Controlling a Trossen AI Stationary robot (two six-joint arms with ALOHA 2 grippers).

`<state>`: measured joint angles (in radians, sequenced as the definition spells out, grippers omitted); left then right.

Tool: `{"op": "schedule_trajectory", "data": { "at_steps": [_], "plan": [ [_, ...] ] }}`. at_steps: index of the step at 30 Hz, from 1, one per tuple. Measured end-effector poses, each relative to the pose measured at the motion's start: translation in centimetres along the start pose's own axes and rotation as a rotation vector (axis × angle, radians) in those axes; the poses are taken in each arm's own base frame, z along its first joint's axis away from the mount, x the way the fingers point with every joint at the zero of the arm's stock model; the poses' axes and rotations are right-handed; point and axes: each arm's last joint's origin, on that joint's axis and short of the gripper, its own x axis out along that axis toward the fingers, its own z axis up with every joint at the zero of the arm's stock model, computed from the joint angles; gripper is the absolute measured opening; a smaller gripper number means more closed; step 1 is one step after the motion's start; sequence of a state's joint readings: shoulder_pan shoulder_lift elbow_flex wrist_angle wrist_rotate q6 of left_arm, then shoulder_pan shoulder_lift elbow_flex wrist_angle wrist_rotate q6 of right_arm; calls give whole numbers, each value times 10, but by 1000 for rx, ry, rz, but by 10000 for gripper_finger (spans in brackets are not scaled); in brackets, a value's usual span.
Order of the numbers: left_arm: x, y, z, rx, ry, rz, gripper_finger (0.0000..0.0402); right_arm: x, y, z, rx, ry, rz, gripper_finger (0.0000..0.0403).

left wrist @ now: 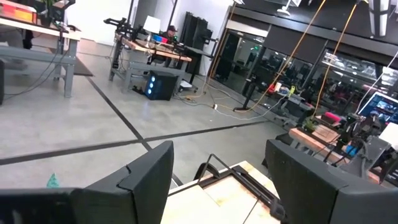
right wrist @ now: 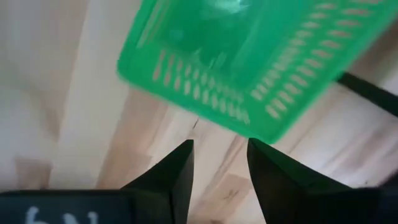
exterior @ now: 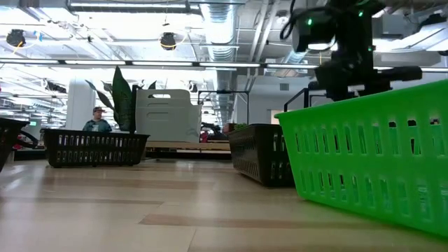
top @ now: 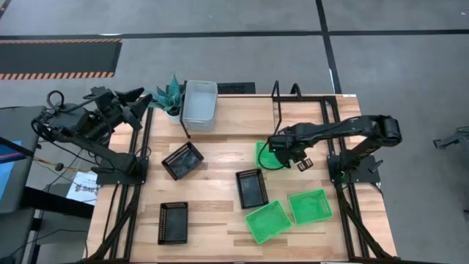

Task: Stack baskets on shelf by color
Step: Put the top green bin on the shelf

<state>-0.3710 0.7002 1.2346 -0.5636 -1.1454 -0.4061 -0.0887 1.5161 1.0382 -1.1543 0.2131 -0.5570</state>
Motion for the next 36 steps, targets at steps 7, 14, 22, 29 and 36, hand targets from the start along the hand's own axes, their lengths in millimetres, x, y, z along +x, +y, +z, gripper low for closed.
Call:
{"op": "schedule_trajectory", "data": {
  "at_steps": [7,14,22,29,36],
  "plan": [
    [0,0,0,0,0,-1,244,21,-7,11,-99,48,34,178],
    [0,1,0,0,-11,25,244,32,-7,17,-108,69,85,154],
    [0,1,1,-1,-19,42,244,39,-4,19,-57,92,148,66],
    [0,1,1,-25,-19,43,244,14,9,14,-34,0,191,20],
    [0,1,1,-29,-20,43,244,-58,4,8,69,-318,239,12]
  ]
}}
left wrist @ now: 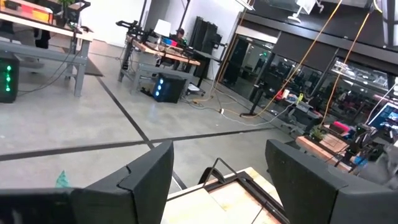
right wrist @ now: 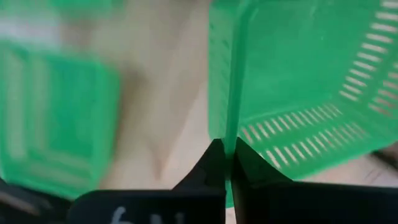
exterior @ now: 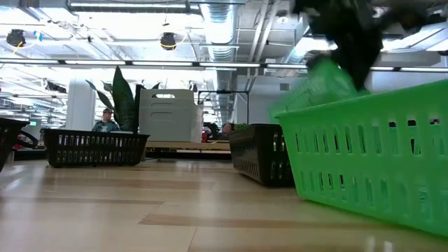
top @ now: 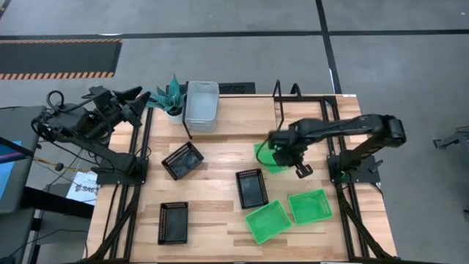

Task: Stack baskets on shelf by color
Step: Put the top green bin on the shelf

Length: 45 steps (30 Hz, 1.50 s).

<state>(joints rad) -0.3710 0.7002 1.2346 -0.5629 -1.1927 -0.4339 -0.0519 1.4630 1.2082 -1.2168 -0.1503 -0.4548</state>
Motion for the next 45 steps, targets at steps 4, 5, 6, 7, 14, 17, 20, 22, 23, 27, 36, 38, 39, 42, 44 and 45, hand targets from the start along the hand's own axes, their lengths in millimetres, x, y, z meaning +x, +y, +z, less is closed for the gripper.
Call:
{"op": "schedule_trajectory", "data": {
  "at_steps": [4,5,6,7,14,17,20,22,23,27,36,38,39,42,44,45],
  "plan": [
    [0,0,0,0,0,0,244,-51,-8,13,49,-256,-75,7],
    [0,0,0,0,0,0,244,-62,-12,18,53,-325,-113,5],
    [0,0,0,0,0,0,244,-73,-17,22,62,-389,-166,5],
    [0,0,0,0,0,0,244,-82,-24,25,85,-445,-234,5],
    [0,0,0,-21,1,-2,244,-87,-89,38,293,-456,-447,10],
    [0,0,0,-29,3,-6,244,-64,-118,44,367,-382,-434,9],
    [0,0,0,-44,3,-6,244,-35,-141,54,402,-308,-404,12],
    [0,0,0,-50,3,-6,244,-20,-151,64,408,-264,-406,14],
    [0,0,0,-54,3,-7,244,-15,-155,69,407,-244,-414,14],
    [0,0,0,-75,4,-7,244,4,-165,83,398,-109,-426,14],
    [0,0,0,-86,4,-7,244,17,-184,97,418,-7,-411,33],
    [0,0,0,-85,4,-8,244,19,-186,98,420,7,-404,35],
    [0,0,0,-86,4,-7,244,19,-187,99,420,9,-403,35],
    [0,0,0,-86,4,-8,244,19,-187,99,430,4,-404,36],
    [0,0,0,-86,4,-7,244,19,-189,99,446,-9,-410,40],
    [0,0,0,-86,4,-8,244,19,-190,99,448,-14,-413,44]
  ]
}}
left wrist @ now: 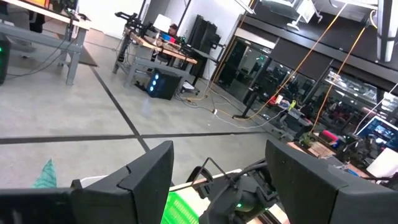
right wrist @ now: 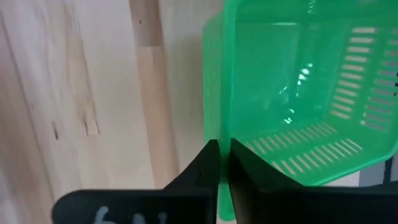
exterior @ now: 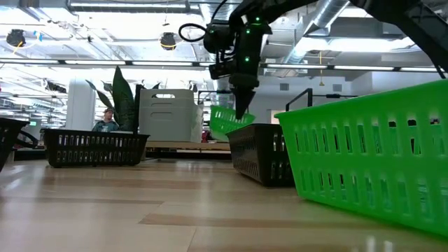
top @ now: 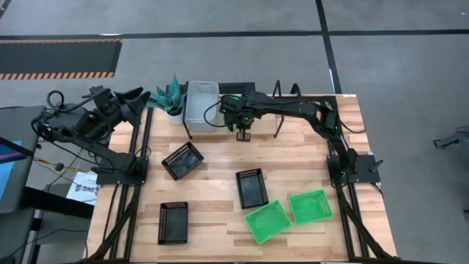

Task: Stack baskets on shelf by color
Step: Put the top green bin on the shelf, then put the middle black bin on the shelf

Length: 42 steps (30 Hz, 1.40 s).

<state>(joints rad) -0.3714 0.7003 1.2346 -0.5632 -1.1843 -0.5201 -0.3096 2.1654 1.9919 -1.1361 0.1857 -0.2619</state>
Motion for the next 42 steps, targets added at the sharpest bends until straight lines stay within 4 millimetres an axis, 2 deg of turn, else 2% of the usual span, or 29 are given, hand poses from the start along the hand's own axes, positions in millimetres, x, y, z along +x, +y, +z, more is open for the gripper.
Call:
{"op": "schedule_trajectory", "data": {
  "at_steps": [4,12,16,22,26,32,35,42],
  "plan": [
    [0,0,0,0,0,0,244,-2,-4,1,24,-24,-8,73],
    [0,0,-1,6,2,1,244,-4,-7,-2,56,-5,-2,170],
    [0,-1,-1,6,19,-29,244,-39,0,-12,50,3,129,198],
    [0,-2,-2,6,50,-80,244,-86,23,-28,-25,-58,484,203],
    [0,-2,-2,9,57,-91,244,-98,39,-28,-92,-92,538,195],
    [0,-1,-4,30,66,-86,244,-86,69,-23,-182,-73,559,189],
    [0,-1,-4,36,70,-89,244,-66,86,-24,-202,-50,568,189],
    [0,0,-6,56,74,-76,244,-29,108,-36,-212,29,576,183]
  ]
}}
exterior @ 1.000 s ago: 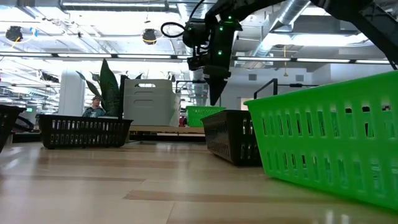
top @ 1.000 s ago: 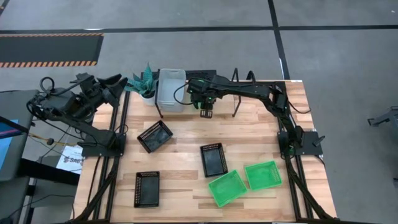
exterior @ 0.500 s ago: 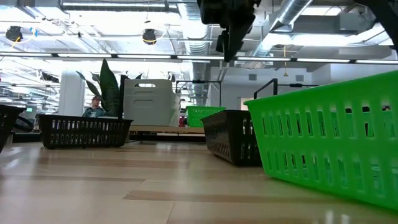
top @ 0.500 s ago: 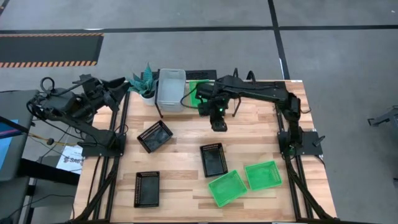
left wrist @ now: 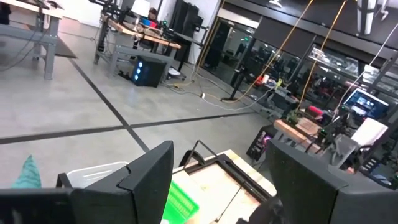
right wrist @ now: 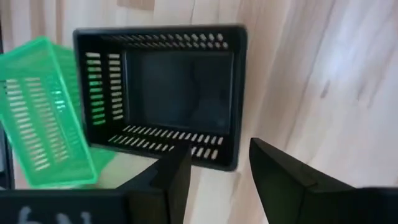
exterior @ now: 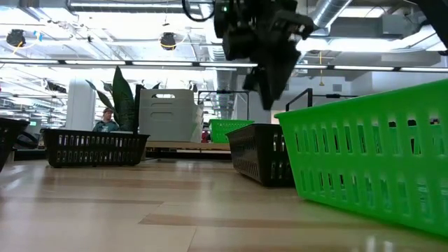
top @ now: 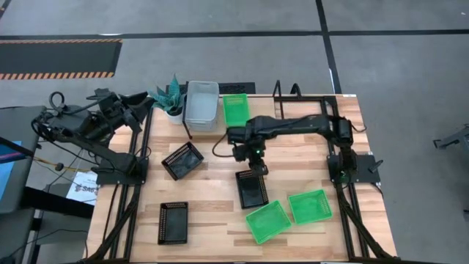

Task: Stack baskets on shelf by color
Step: Put the middle black bin on the shelf

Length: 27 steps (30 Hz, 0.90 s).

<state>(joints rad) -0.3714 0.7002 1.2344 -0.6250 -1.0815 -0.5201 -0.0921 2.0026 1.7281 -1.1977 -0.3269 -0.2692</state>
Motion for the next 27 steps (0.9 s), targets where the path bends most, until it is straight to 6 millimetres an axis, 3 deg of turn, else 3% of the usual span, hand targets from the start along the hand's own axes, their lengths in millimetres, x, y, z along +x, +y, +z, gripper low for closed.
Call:
{"op": "schedule_trajectory", "data": {
  "at_steps": [10,19,22,27],
  "plan": [
    [0,0,0,-16,1,-2,244,39,-7,-6,-1,-41,-21,176],
    [0,0,0,-24,1,-3,244,59,-11,-12,-4,-61,-71,169],
    [0,0,0,-24,1,-3,244,63,-9,-15,-4,-37,-81,136],
    [0,0,0,-25,0,-3,244,68,-9,-19,-3,-19,-75,46]
  ]
}}
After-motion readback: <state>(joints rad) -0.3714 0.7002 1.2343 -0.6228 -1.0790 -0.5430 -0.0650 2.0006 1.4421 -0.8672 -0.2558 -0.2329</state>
